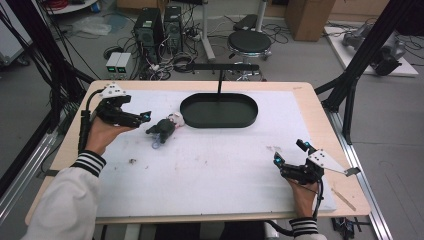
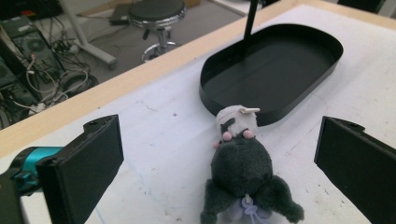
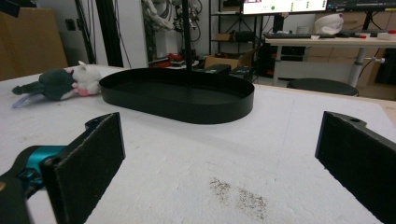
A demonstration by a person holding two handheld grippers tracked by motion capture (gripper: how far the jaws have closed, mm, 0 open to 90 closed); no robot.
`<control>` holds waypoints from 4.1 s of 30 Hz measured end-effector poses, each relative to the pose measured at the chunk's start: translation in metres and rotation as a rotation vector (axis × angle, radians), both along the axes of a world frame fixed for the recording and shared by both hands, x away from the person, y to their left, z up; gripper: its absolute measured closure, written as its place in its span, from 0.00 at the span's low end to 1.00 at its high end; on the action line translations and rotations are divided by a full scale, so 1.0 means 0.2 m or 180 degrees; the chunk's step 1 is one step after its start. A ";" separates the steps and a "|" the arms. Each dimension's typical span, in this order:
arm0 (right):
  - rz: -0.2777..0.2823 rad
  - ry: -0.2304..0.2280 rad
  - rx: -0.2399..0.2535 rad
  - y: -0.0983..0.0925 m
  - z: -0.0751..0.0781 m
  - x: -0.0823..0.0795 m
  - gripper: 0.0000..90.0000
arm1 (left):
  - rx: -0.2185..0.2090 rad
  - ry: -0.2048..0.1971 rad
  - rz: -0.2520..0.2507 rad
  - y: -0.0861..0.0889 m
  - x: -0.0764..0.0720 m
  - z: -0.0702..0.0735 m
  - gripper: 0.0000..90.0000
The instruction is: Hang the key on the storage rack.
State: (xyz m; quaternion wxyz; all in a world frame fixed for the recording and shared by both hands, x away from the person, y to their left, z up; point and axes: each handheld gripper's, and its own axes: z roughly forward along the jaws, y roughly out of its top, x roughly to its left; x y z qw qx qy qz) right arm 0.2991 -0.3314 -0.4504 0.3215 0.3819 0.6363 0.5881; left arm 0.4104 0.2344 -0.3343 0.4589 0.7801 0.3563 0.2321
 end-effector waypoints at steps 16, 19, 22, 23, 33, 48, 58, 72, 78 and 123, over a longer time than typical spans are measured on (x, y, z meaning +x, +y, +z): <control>-0.0014 -0.0052 -0.0009 0.00 0.00 0.00 0.00 | 0.0335 0.0544 -0.0194 -0.20 0.17 -0.13 0.02; -0.0011 -0.0054 -0.0010 0.00 0.00 0.00 0.00 | 0.0370 0.0615 -0.0172 -0.22 0.19 -0.14 0.02; -0.0012 -0.0047 -0.0006 0.00 0.00 0.00 0.00 | 0.0421 0.0689 -0.0154 -0.23 0.20 -0.17 0.02; -0.0002 -0.0025 0.0003 0.00 0.00 -0.01 0.00 | 0.0484 0.0737 -0.0137 -0.24 0.21 -0.18 0.02; -0.0005 -0.0042 -0.0033 0.00 0.00 -0.01 0.00 | 0.0627 0.0910 -0.0099 -0.29 0.24 -0.25 0.02; -0.0007 -0.0044 -0.0015 0.00 0.00 -0.01 0.00 | 0.0822 0.1144 -0.0022 -0.35 0.26 -0.33 0.02; -0.0006 -0.0048 -0.0001 0.00 0.00 0.00 0.00 | 0.0877 0.1225 0.0076 -0.36 0.28 -0.37 0.05; -0.0007 -0.0033 0.0002 0.00 0.00 -0.01 0.00 | 0.1073 0.1169 -0.0104 -0.41 0.26 -0.40 0.41; -0.0001 -0.0046 -0.0006 0.00 0.00 0.00 0.00 | 0.1112 0.1133 -0.0118 -0.41 0.25 -0.39 0.47; 0.0621 0.0208 -0.0005 0.05 0.24 0.10 0.00 | 0.0260 0.0382 -0.1259 -0.30 -0.06 0.02 0.51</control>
